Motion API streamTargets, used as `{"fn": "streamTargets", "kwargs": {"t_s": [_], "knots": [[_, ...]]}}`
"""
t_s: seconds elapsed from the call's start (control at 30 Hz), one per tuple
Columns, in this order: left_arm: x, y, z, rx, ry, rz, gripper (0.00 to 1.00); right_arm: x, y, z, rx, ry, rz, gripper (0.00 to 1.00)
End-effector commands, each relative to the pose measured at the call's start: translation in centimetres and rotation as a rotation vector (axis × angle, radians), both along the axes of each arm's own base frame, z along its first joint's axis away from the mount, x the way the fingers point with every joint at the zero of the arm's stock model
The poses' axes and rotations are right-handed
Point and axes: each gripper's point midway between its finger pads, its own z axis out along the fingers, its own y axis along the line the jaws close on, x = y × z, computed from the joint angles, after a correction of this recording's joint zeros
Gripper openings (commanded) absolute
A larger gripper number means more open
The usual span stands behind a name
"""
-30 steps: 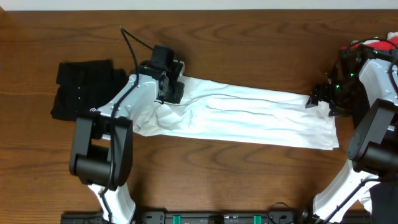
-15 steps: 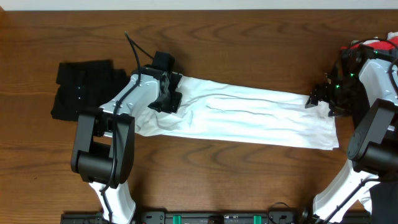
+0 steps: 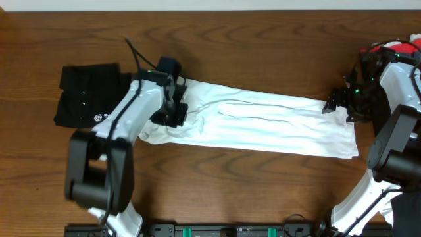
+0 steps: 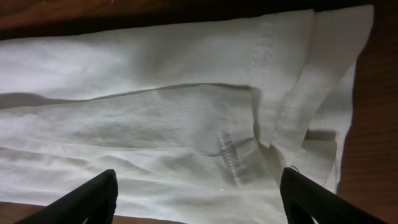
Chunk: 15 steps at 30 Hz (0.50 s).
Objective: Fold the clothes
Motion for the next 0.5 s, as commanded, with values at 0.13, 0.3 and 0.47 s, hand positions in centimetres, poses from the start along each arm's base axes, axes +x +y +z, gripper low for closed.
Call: {"fn": "streamTargets", "kwargs": {"t_s": [0.13, 0.3, 0.47], "knots": [[3.1, 2.5, 2.4, 0.141, -0.169, 0.033, 0.38, -0.1, 0.1, 0.0, 0.009, 0.005, -0.013, 0.82], [1.9, 2.9, -0.4, 0.166, -0.085, 0.027, 0.38, -0.1, 0.1, 0.0, 0.01, 0.006, -0.013, 0.82], [1.6, 4.4, -2.1, 0.245, -0.043, 0.034, 0.38, -0.1, 0.1, 0.0, 0.01, 0.005, -0.013, 0.82]]}}
